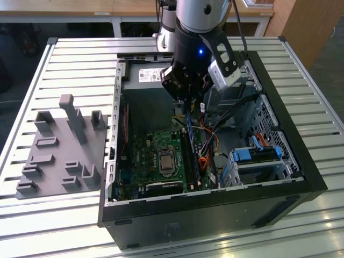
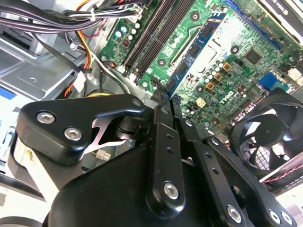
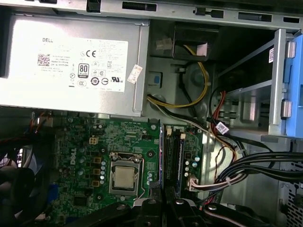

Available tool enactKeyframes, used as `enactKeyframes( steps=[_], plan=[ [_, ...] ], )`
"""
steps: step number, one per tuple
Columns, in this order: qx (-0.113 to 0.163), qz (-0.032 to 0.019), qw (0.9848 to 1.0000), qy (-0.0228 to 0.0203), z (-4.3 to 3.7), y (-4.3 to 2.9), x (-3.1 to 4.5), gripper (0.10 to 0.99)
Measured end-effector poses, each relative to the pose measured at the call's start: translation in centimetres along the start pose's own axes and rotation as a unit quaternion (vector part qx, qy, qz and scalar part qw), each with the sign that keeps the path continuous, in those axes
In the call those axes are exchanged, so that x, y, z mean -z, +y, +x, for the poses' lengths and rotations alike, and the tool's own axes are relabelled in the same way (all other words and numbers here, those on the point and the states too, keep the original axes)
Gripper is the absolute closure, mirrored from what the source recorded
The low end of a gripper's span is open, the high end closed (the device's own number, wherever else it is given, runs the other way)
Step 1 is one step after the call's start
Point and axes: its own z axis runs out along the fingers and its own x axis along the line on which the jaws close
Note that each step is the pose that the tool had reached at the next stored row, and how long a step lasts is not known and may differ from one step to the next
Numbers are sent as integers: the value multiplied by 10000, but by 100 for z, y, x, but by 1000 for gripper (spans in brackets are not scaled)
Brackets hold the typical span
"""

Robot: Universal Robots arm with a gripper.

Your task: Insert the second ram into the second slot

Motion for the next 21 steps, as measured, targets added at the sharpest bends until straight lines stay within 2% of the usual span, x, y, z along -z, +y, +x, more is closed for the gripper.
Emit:
enactKeyframes(
  steps=[21],
  plan=[
    [0,12,10000,1,0,-2,-68,949]
  ],
)
